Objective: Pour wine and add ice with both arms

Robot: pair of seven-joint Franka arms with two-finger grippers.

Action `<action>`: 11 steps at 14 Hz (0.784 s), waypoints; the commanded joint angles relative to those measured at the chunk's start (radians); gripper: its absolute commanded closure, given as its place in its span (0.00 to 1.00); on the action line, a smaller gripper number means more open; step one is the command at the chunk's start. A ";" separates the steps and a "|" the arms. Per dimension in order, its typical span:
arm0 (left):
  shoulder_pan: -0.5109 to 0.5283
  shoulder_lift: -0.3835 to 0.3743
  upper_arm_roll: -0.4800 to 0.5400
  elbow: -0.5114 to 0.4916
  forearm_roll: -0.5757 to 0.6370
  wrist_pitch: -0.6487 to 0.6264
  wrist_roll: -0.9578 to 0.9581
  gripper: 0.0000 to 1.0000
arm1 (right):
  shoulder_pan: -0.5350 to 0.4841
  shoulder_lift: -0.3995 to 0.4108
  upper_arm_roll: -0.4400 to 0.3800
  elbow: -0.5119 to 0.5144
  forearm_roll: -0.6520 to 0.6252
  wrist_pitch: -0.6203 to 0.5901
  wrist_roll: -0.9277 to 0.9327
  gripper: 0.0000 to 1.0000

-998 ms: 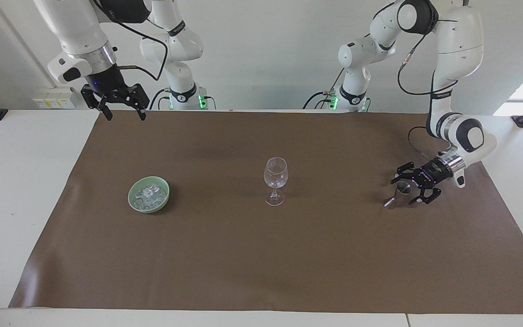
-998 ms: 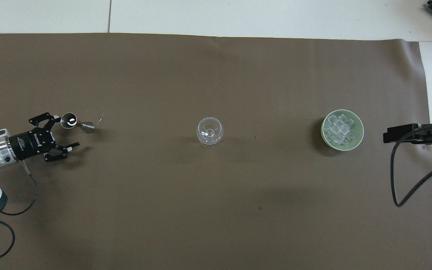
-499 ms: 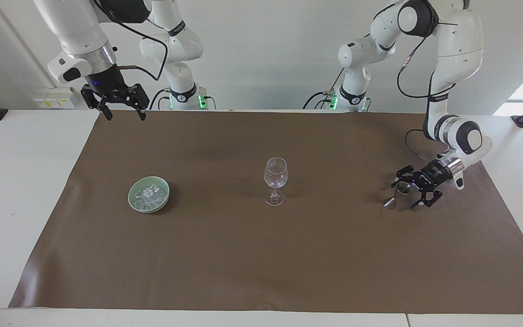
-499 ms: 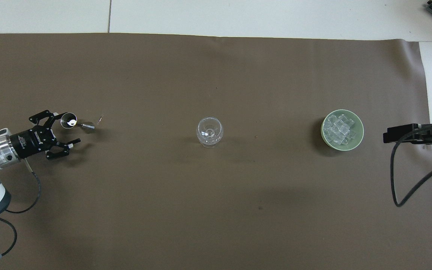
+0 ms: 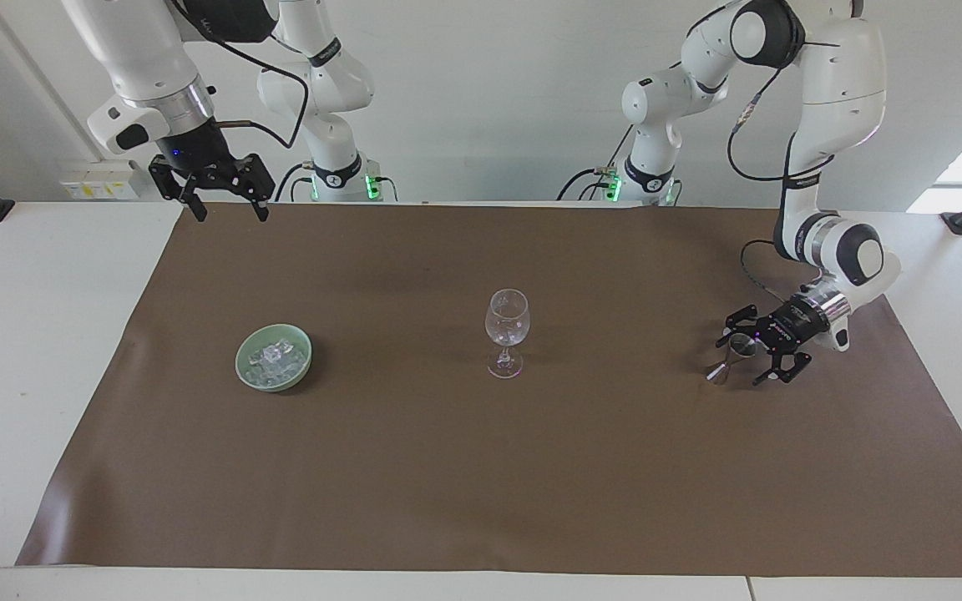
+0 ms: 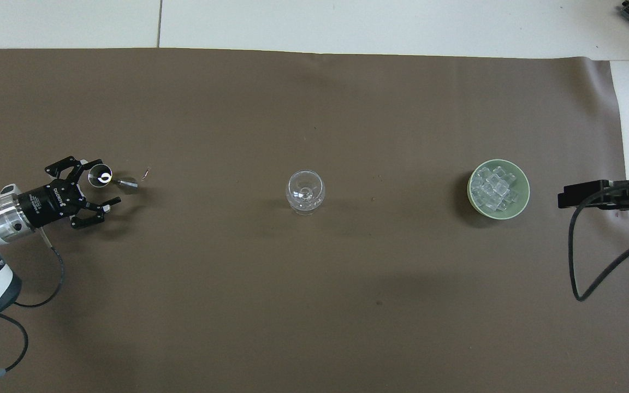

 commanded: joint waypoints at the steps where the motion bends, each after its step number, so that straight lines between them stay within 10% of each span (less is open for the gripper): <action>1: -0.018 0.016 0.008 0.015 -0.028 -0.013 0.012 0.00 | 0.002 -0.021 0.000 -0.023 -0.008 0.005 -0.004 0.00; 11: -0.025 0.012 0.008 -0.025 -0.097 -0.022 0.020 0.00 | 0.002 -0.021 0.000 -0.023 -0.008 0.005 -0.004 0.00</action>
